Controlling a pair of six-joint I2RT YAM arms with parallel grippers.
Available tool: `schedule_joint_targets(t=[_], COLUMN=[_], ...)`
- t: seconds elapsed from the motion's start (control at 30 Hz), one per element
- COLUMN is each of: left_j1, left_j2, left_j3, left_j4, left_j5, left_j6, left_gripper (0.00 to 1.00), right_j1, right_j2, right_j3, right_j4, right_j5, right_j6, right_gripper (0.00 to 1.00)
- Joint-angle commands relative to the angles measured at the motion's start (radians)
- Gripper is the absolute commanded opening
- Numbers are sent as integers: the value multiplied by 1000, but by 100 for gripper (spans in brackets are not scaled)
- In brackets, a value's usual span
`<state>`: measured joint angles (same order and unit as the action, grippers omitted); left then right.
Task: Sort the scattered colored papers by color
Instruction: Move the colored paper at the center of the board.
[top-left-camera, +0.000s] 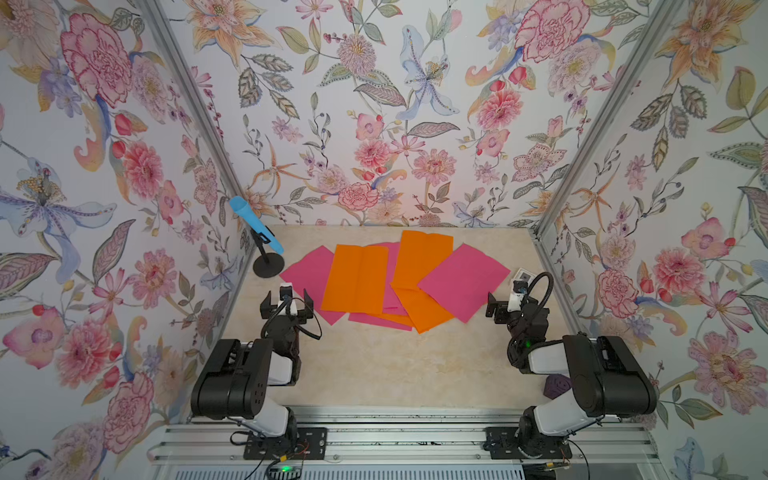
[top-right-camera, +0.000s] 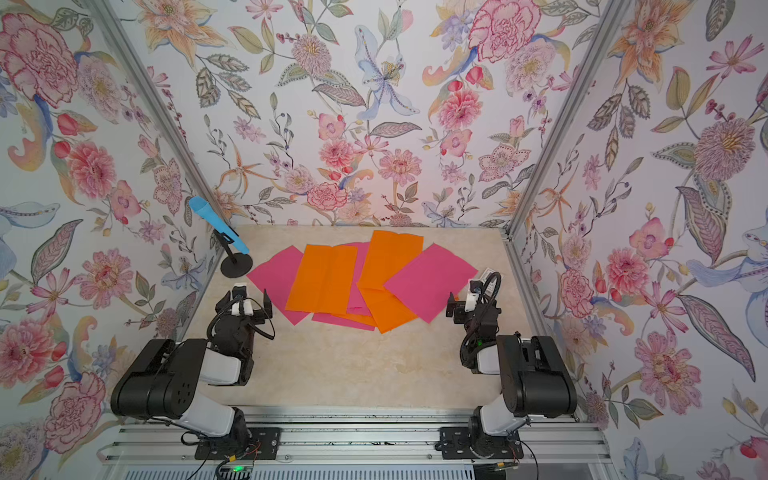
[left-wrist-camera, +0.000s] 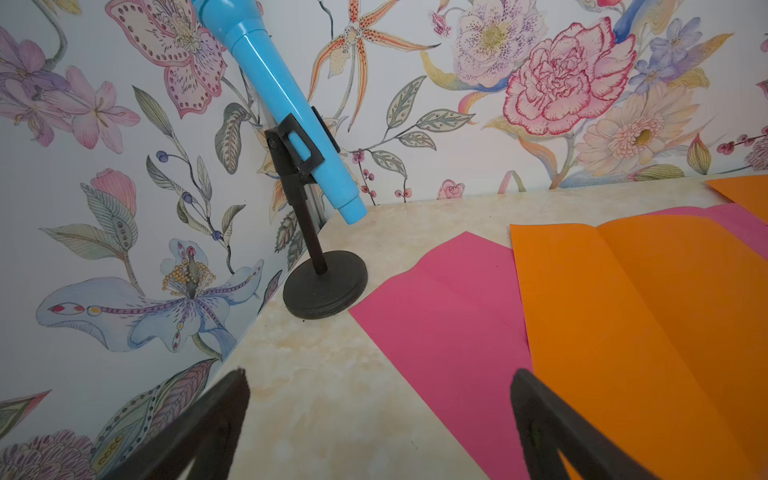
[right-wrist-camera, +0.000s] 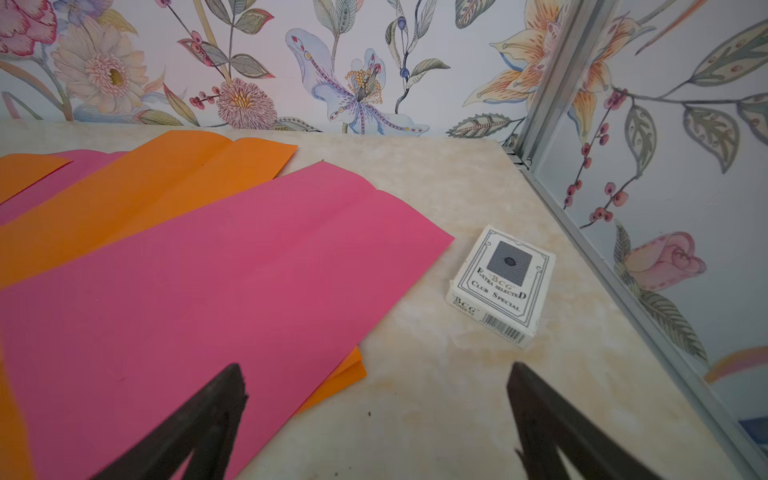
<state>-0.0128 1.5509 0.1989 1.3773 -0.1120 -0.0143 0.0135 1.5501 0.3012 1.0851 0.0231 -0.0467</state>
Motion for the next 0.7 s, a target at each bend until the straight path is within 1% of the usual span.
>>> schedule_joint_targets(t=[0.0, 0.3, 0.43, 0.67], left_j1=[-1, -4, -6, -7], left_j2=[1, 0, 1, 0], left_j3=[0, 1, 0, 6], left_j4=[33, 31, 34, 22], left_j5=[-2, -10, -9, -17], left_j6=[8, 11, 11, 14], left_gripper=[100, 100, 100, 100], right_j1=[2, 2, -21, -22], right_j2=[-5, -5, -7, -7], right_j3=[-2, 0, -2, 0], right_j4=[5, 4, 1, 1], right_j5=[-2, -4, -50, -51], right_j6=[10, 11, 24, 24], right_gripper=[100, 100, 100, 100])
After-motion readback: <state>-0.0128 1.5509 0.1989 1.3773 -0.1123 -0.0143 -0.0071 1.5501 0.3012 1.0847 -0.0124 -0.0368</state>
